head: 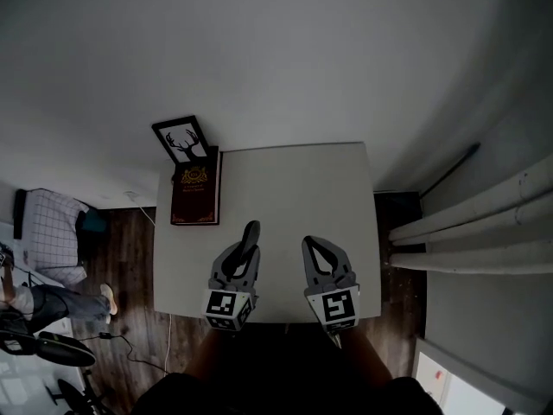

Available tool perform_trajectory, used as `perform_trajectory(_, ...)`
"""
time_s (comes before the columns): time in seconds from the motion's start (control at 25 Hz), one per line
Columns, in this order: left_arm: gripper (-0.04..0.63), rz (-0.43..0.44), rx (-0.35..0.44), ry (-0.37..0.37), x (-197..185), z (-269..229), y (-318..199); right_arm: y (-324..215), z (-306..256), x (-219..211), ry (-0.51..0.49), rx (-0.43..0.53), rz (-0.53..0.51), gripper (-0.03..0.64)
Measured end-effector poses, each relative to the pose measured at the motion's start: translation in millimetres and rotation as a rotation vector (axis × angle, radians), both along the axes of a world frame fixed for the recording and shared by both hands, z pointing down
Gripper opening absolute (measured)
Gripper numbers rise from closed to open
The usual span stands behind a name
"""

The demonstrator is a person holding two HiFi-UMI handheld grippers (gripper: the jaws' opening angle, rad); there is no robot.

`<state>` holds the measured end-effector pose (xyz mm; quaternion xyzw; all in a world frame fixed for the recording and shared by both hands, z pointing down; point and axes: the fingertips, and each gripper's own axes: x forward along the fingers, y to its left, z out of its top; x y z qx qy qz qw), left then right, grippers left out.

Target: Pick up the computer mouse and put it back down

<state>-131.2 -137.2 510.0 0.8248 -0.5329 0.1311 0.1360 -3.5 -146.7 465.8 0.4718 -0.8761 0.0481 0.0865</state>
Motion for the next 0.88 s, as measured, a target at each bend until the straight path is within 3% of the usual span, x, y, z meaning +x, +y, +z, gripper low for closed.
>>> perform_trajectory(0.2, 0.117, 0.105, -0.124, -0.009, 13, 52, -29, -16, 10, 1, -0.004, -0.036, 0.023, 0.02)
perform_trajectory(0.4, 0.117, 0.168, -0.147, -0.088, 20, 92, -56, -16, 29, 10, 0.027, -0.054, 0.045, 0.02)
perform_trajectory(0.88, 0.117, 0.263, -0.2, -0.173, 46, 143, -88, -13, 40, 34, 0.038, -0.096, 0.108, 0.02)
